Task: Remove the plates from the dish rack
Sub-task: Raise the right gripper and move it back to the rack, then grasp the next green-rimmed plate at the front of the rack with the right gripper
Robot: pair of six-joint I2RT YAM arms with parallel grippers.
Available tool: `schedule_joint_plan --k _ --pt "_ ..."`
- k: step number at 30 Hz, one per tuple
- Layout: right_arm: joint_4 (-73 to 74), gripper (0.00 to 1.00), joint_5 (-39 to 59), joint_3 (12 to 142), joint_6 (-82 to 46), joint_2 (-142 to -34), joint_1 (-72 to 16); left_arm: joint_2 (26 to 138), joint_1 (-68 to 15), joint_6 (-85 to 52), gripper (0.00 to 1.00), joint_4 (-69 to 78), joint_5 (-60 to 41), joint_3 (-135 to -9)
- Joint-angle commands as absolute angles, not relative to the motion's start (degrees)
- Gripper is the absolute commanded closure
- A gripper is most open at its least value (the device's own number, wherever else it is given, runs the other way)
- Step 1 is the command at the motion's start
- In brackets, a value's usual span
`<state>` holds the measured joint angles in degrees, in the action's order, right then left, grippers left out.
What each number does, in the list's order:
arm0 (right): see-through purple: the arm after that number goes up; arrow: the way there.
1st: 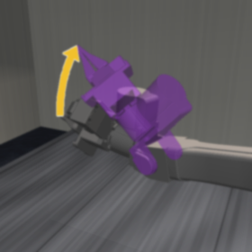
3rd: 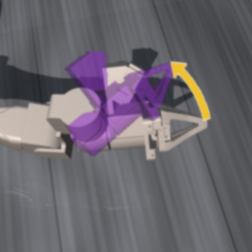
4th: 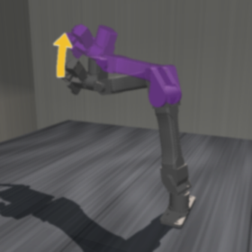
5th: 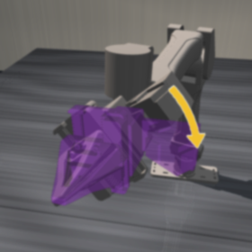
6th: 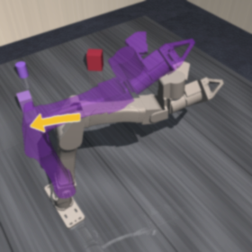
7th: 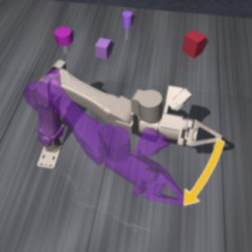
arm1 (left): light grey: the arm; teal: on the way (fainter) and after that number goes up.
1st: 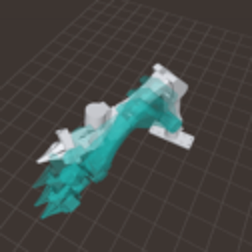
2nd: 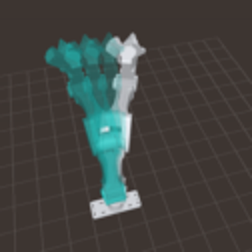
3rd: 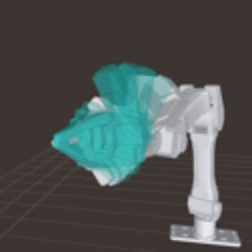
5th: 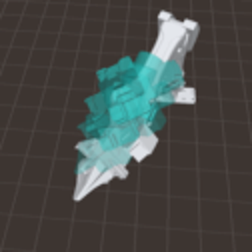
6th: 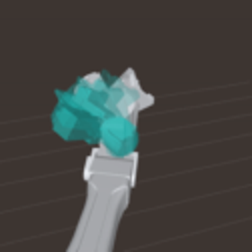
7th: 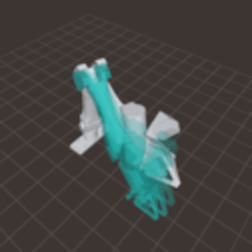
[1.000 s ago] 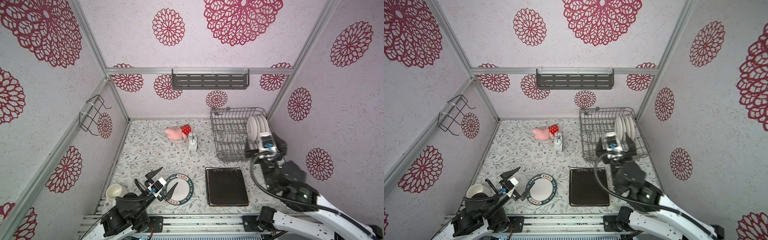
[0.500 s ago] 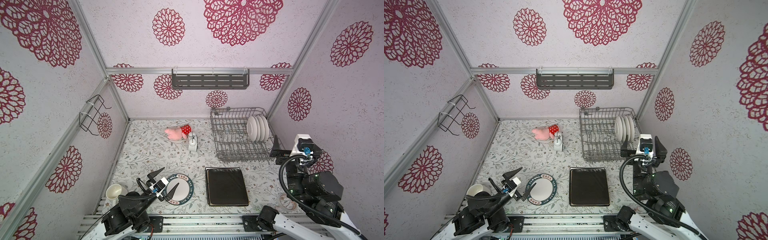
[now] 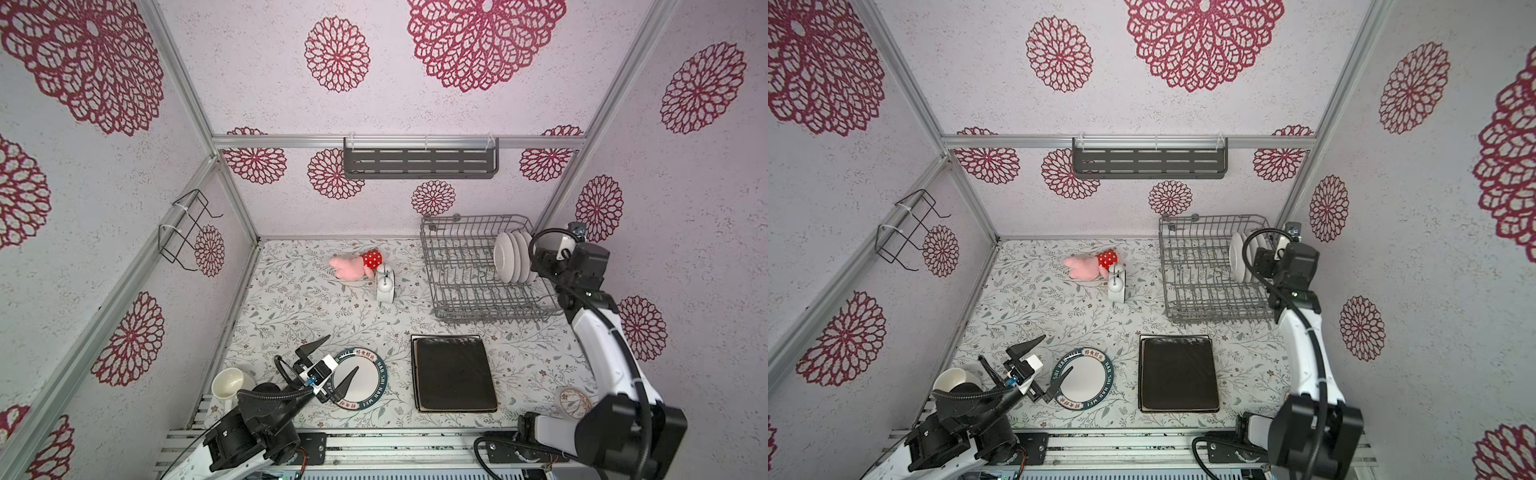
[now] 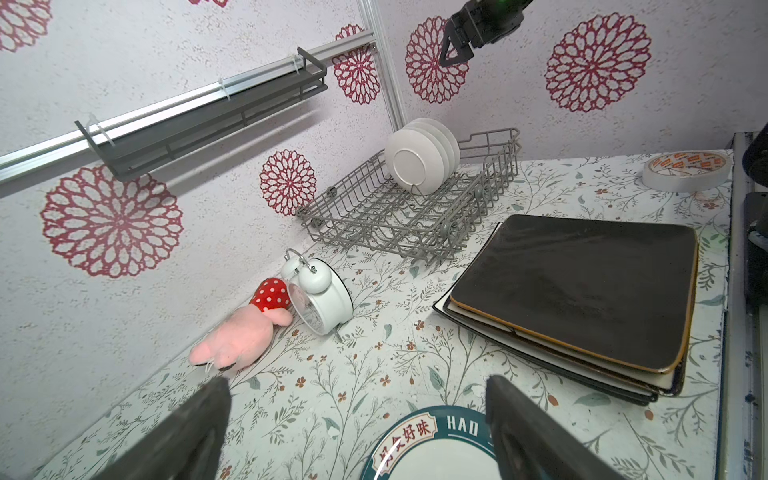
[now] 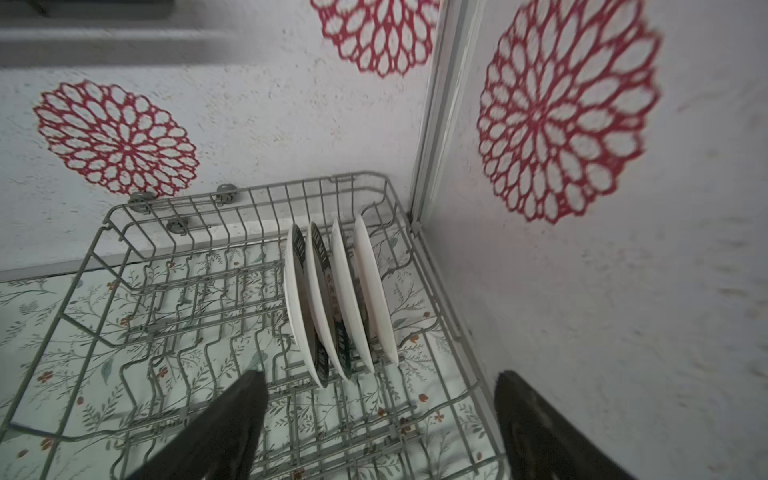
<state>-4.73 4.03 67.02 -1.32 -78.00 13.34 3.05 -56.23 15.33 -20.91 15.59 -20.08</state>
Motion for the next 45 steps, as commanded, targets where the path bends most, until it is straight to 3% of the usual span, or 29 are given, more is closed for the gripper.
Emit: schedule_joint_plan --k 1,8,13,19,22,36,45 --pt "-6.66 0.21 24.44 77.79 -6.70 -86.28 14.28 3.89 -55.38 16.18 0.03 -20.57 15.56 -19.43" --pt "-13.56 0.29 27.29 90.71 -4.64 -101.26 15.03 5.35 -55.30 16.15 0.03 -20.65 15.42 -19.43" --pt "-13.31 0.35 26.86 93.25 -4.24 -104.31 14.96 6.48 -55.28 16.08 0.03 -20.67 15.22 -19.36" --pt "-16.98 0.53 26.60 96.21 -2.12 -105.92 13.69 7.57 -55.33 16.08 0.03 -20.65 14.78 -19.18" --pt "-19.30 0.57 26.35 97.71 -0.99 -106.84 13.02 7.89 -55.35 16.04 0.03 -20.83 14.50 -19.18" --pt "-27.35 0.68 22.34 102.56 3.35 -110.78 9.00 7.78 -55.32 16.21 0.02 -21.17 13.77 -19.24" --pt "-28.70 0.69 19.24 102.66 4.28 -110.64 8.78 7.45 -55.37 16.27 0.03 -21.44 13.54 -19.25"
